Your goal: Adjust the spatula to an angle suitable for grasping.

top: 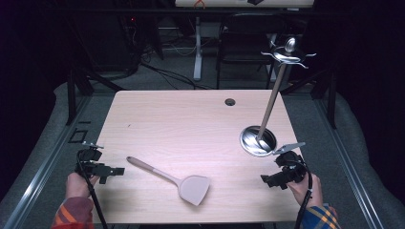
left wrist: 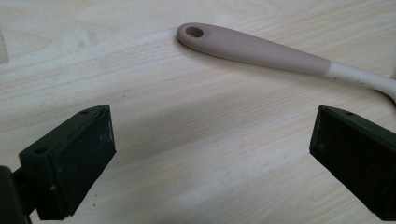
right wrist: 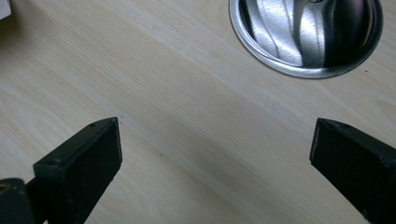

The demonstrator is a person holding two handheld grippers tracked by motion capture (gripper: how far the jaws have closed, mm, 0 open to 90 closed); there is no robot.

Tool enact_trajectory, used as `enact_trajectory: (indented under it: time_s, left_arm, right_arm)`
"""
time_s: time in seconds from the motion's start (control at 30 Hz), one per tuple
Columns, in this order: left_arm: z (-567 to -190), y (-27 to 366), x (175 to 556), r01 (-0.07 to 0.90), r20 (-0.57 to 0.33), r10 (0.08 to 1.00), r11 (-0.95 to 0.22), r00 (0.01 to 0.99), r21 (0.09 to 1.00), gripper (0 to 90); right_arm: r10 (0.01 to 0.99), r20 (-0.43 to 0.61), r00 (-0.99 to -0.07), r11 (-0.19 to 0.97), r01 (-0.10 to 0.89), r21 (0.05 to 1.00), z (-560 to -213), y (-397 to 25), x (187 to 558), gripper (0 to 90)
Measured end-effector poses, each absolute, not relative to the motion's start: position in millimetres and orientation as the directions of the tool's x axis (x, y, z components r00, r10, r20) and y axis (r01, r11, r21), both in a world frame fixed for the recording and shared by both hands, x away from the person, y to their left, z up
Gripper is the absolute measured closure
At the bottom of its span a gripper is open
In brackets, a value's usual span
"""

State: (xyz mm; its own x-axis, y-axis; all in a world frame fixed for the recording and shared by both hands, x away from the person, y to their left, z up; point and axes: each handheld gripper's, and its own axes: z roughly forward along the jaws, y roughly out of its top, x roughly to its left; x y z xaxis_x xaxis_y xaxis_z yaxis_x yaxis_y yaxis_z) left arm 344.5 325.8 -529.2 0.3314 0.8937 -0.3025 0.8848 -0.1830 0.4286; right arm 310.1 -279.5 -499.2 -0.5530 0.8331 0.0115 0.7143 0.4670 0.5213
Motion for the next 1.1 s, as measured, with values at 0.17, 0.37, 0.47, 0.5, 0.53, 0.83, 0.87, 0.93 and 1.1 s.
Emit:
enact_trajectory:
  time_s: [0.17, 0.37, 0.47, 0.5, 0.53, 0.83, 0.87, 0.93, 1.1]
  left_arm:
    - [-530, 324, 346, 0.886, -0.308, 0.887, -0.198, 0.345, 0.420, 0.0]
    - [-530, 322, 347, 0.887, -0.306, 0.886, -0.204, 0.347, 0.415, 0.0]
    - [-529, 321, 346, 0.884, -0.307, 0.882, -0.212, 0.357, 0.417, 0.0]
    - [-530, 322, 346, 0.881, -0.304, 0.882, -0.214, 0.360, 0.422, 0.0]
    - [-530, 322, 346, 0.882, -0.303, 0.882, -0.215, 0.360, 0.420, 0.0]
    - [-531, 323, 348, 0.882, -0.313, 0.877, -0.216, 0.364, 0.419, 0.0]
    - [-530, 322, 349, 0.881, -0.311, 0.877, -0.218, 0.366, 0.419, 0.0]
    - [-530, 321, 349, 0.879, -0.308, 0.876, -0.224, 0.370, 0.421, 0.0]
    - [-529, 322, 348, 0.876, -0.303, 0.879, -0.219, 0.368, 0.430, 0.0]
  right_arm:
    - [0.836, 0.006, -0.549, 0.470, 0.722, 0.508, -500, -278, 312, 1.8]
    - [0.817, -0.002, -0.576, 0.508, 0.718, 0.476, -504, -264, 314, 1.9]
    - [0.809, -0.004, -0.588, 0.520, 0.711, 0.474, -504, -257, 314, 1.9]
    - [0.809, 0.003, -0.588, 0.517, 0.714, 0.472, -503, -254, 315, 1.6]
    - [0.810, -0.009, -0.586, 0.524, 0.718, 0.458, -502, -251, 315, 0.9]
    - [0.740, -0.018, -0.672, 0.611, 0.661, 0.437, -496, -207, 326, 0.0]
    - [0.727, -0.020, -0.687, 0.625, 0.649, 0.434, -497, -202, 327, 0.0]
    - [0.710, -0.017, -0.704, 0.642, 0.637, 0.427, -497, -193, 328, 0.0]
    - [0.684, 0.027, -0.729, 0.644, 0.622, 0.445, -494, -174, 329, 0.0]
